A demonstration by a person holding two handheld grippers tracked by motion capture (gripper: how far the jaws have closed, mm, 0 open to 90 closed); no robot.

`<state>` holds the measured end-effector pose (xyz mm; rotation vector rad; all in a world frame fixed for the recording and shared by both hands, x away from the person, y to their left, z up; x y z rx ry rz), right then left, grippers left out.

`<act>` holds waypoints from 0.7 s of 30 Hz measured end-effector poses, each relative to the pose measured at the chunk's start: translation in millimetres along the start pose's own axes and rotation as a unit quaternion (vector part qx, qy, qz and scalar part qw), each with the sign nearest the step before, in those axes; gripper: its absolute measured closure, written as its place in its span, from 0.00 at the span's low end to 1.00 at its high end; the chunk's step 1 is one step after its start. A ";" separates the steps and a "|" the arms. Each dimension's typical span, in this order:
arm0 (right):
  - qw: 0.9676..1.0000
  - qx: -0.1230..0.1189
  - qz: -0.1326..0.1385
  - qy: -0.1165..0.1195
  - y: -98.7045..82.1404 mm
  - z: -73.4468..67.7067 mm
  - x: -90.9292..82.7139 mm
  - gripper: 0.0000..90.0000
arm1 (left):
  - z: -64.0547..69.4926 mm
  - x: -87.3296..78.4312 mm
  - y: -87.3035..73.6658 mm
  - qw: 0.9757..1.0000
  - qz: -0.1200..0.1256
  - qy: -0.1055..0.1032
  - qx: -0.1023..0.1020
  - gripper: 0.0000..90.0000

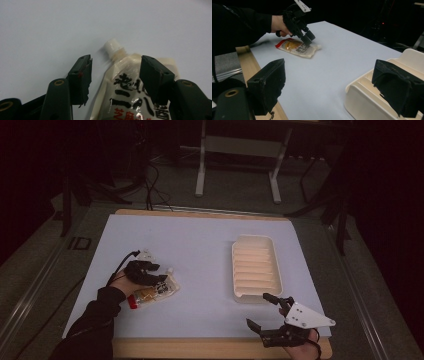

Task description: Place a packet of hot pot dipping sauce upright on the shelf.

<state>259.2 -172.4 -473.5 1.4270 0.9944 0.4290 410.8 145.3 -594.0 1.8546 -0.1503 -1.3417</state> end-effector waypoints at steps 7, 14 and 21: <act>1.000 0.005 -0.002 0.001 -0.9 0.9 0.4 0.13 | 3.5 8.9 -8.5 0.999 -0.026 -0.028 -0.010 0.59; 1.000 0.003 -0.007 0.003 -2.4 0.1 1.8 0.13 | 7.6 10.0 -8.3 0.998 -0.065 -0.021 0.016 0.62; 1.000 0.005 -0.009 0.004 -2.9 0.4 1.9 0.13 | 17.9 6.4 -6.5 0.992 -0.113 -0.035 0.052 0.88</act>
Point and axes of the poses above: each handheld gripper's, and its own axes: x roughly forward along the jaws, y roughly out of its top, z roughly to its right, the point moved 10 cm from there along x, roughly forward along the jaws, and after that the axes turned 12 degrees about x, right-handed, at the moved point
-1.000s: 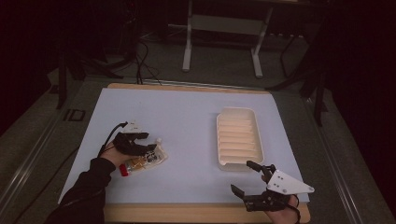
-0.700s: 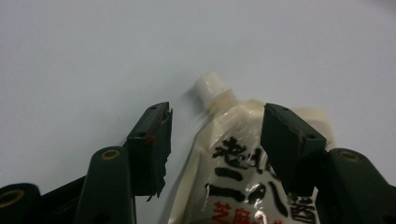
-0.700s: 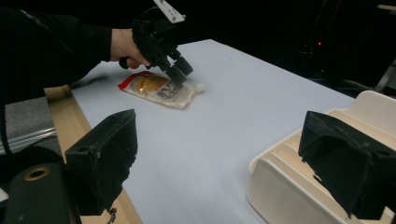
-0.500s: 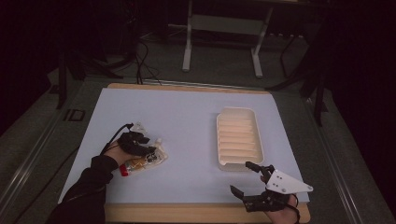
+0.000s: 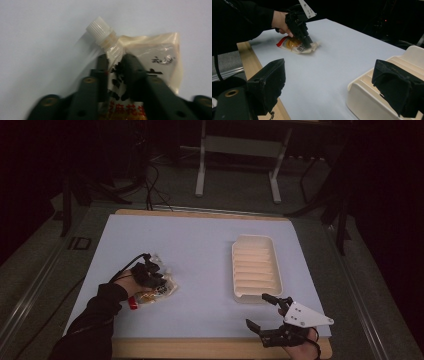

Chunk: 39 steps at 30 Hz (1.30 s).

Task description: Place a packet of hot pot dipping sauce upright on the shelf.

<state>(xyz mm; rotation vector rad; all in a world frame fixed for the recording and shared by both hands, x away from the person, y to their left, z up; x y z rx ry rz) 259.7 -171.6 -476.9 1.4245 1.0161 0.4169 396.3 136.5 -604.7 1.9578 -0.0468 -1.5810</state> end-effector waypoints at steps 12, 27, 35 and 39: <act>1.000 0.005 0.001 -0.001 0.2 1.3 0.0 0.13 | 5.9 -11.5 4.8 1.000 0.019 0.018 0.000 0.95; 1.000 0.008 0.013 -0.006 5.1 1.2 -1.7 0.15 | 20.9 -58.5 20.5 0.995 0.093 0.039 -0.003 0.97; 0.999 0.020 0.025 -0.001 7.3 4.6 -2.8 0.12 | 32.4 -80.6 37.4 0.984 0.168 0.057 -0.008 0.98; 0.999 0.011 0.032 -0.007 7.9 6.5 -2.8 0.13 | 36.0 -88.8 46.8 0.977 0.203 0.060 -0.025 0.98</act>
Point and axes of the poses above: each handheld gripper's, and its own axes: x roughly forward along the jaws, y roughly out of its top, z roughly to its right, the point moved 10 cm from there along x, roughly forward along the jaws, and after that the axes turned 12 degrees about x, right-handed, at the moved point
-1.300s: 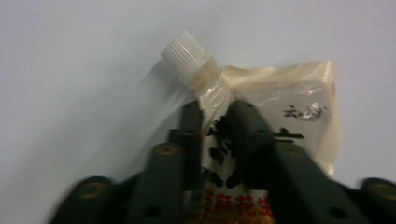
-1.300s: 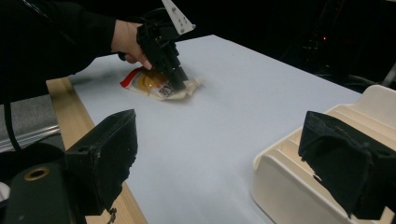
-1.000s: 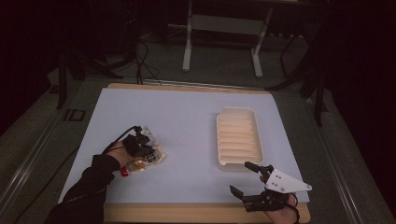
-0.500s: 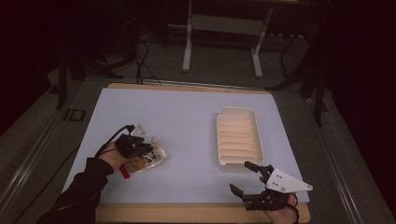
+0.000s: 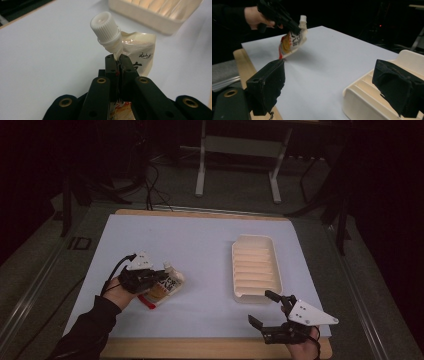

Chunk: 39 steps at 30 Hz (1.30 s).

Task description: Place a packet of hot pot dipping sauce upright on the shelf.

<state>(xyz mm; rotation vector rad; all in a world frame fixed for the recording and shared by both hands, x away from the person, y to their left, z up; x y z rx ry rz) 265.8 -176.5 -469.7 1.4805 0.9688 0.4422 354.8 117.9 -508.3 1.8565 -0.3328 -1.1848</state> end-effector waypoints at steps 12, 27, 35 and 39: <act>0.999 -0.034 0.022 -0.032 8.0 9.1 -5.9 0.13 | 19.6 -6.0 32.5 0.995 0.100 -0.001 -0.027 0.98; 1.000 -0.010 0.016 -0.013 15.0 7.3 -0.8 0.16 | 53.9 16.2 59.2 0.983 0.170 -0.039 -0.056 0.98; 0.999 -0.025 0.021 -0.036 27.9 8.1 -0.2 0.13 | 72.1 23.0 73.7 0.976 0.207 -0.046 -0.052 0.98; 0.998 -0.036 0.023 -0.035 38.1 8.2 1.6 0.13 | 78.0 25.5 82.3 0.970 0.232 -0.040 -0.053 0.98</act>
Point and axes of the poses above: each handheld gripper's, and its own axes: x roughly forward along the jaws, y roughly out of its top, z roughly to its right, the point moved 10 cm from there along x, roughly forward along the jaws, and after that the axes turned 12 degrees about x, right-handed, at the moved point
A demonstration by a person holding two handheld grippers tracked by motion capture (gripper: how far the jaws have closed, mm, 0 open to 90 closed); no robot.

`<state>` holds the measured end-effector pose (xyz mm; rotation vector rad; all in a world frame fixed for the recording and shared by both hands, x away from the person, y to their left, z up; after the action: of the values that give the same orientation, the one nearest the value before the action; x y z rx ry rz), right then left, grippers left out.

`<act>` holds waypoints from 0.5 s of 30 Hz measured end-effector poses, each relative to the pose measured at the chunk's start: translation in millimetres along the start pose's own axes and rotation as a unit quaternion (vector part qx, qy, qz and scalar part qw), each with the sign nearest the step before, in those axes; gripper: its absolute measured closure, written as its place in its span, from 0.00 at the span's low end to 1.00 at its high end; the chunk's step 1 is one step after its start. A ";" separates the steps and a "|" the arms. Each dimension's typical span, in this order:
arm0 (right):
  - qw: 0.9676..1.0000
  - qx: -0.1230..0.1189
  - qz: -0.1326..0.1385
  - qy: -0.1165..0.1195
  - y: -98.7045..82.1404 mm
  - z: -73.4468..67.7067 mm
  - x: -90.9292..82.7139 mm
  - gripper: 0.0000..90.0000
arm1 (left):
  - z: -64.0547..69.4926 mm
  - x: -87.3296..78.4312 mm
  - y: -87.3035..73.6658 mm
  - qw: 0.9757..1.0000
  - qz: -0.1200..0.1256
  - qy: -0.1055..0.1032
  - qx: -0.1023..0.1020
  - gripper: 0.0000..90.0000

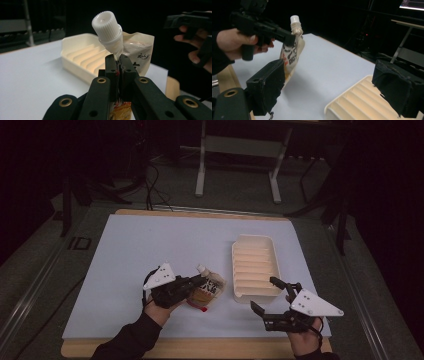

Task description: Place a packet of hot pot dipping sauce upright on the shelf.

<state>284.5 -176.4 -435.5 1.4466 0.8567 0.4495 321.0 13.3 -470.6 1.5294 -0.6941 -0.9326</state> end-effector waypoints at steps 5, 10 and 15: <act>0.999 0.022 -0.009 0.022 11.9 -5.8 6.3 0.13 | 2.1 4.1 0.0 1.000 0.007 0.000 -0.012 0.97; 0.999 0.022 -0.009 0.034 17.1 -13.3 20.3 0.12 | 5.2 7.3 -8.5 1.000 0.001 0.002 -0.005 0.98; 0.998 0.036 -0.018 0.058 14.2 -22.3 34.4 0.12 | 7.0 8.6 -12.5 1.000 0.009 0.003 -0.018 0.98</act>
<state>293.3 -134.6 -427.8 1.4789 0.9993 0.4826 318.5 4.5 -484.6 1.4927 -0.6816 -0.9220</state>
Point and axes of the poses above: each handheld gripper's, and its own axes: x roughly forward along the jaws, y roughly out of its top, z roughly to its right, the point moved 10 cm from there along x, roughly forward along the jaws, and after that the axes turned 12 degrees about x, right-handed, at the moved point
